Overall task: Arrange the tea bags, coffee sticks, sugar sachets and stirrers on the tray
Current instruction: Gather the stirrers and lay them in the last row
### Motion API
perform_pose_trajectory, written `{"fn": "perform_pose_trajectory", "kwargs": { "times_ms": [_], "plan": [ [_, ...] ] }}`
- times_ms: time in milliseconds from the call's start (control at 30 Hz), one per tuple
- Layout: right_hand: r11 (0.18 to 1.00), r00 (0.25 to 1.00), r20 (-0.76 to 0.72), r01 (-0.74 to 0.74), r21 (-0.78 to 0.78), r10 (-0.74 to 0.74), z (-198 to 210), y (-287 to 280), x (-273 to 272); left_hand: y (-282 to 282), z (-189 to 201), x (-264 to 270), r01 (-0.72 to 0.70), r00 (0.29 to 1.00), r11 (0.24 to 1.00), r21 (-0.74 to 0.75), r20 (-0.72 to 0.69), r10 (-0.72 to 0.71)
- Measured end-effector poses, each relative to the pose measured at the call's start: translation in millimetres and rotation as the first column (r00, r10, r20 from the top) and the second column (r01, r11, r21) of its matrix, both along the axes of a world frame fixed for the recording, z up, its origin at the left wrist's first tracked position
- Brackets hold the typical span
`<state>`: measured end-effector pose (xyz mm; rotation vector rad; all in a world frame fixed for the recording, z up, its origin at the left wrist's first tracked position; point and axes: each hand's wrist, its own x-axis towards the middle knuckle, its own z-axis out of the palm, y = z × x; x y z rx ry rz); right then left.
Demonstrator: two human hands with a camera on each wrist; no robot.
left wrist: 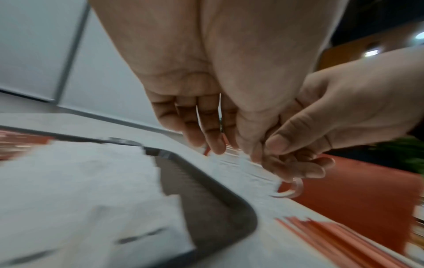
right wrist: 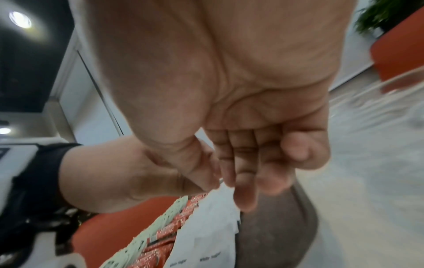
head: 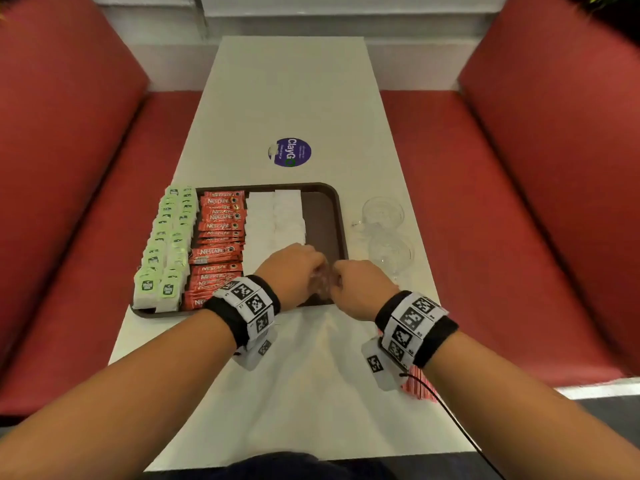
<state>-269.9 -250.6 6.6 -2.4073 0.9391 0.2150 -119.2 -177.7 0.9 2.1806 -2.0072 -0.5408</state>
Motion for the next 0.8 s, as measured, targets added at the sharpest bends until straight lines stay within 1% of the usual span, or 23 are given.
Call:
{"fn": "perform_pose_trajectory", "kwargs": {
  "times_ms": [100,200,333,433,500,533,600,667,700,800],
  "plan": [
    [1.000,0.997,-0.077,0.016,-0.011,-0.017,4,-1,-46,-10,0,-37,0.145,0.989,0.989,-0.008,-0.027,-0.145],
    [0.993,0.976,-0.185,0.120,-0.006,-0.119,0,-7,-90,-21,-2,-74,0.308,0.951,0.951,0.014,-0.006,-0.308],
    [0.948,0.903,-0.286,0.309,-0.083,-0.319,-7,-10,-139,-45,-13,-120,0.492,0.869,0.870,0.035,0.046,-0.493],
    [0.906,0.843,-0.345,0.419,-0.061,-0.413,-15,-1,-164,-63,-24,-148,0.609,0.784,0.792,0.050,0.110,-0.610],
    [0.873,0.812,-0.352,0.487,-0.032,-0.466,-23,4,-174,-74,-28,-165,0.680,0.724,0.731,0.051,0.107,-0.681],
    [0.870,0.808,-0.358,0.492,-0.026,-0.468,-27,7,-177,-78,-30,-171,0.718,0.687,0.694,0.051,0.102,-0.719],
    [0.883,0.818,-0.369,0.469,-0.016,-0.441,-32,12,-177,-86,-35,-180,0.789,0.601,0.611,0.071,0.120,-0.790],
    [0.885,0.830,-0.339,0.466,-0.017,-0.443,-36,15,-175,-90,-43,-181,0.828,0.528,0.548,0.120,0.167,-0.833],
    [0.881,0.834,-0.315,0.473,-0.016,-0.454,-38,17,-173,-90,-45,-180,0.831,0.514,0.540,0.136,0.188,-0.837],
    [0.875,0.840,-0.288,0.483,0.009,-0.461,-40,23,-167,-87,-51,-173,0.815,0.533,0.562,0.139,0.198,-0.822]
  ]
}}
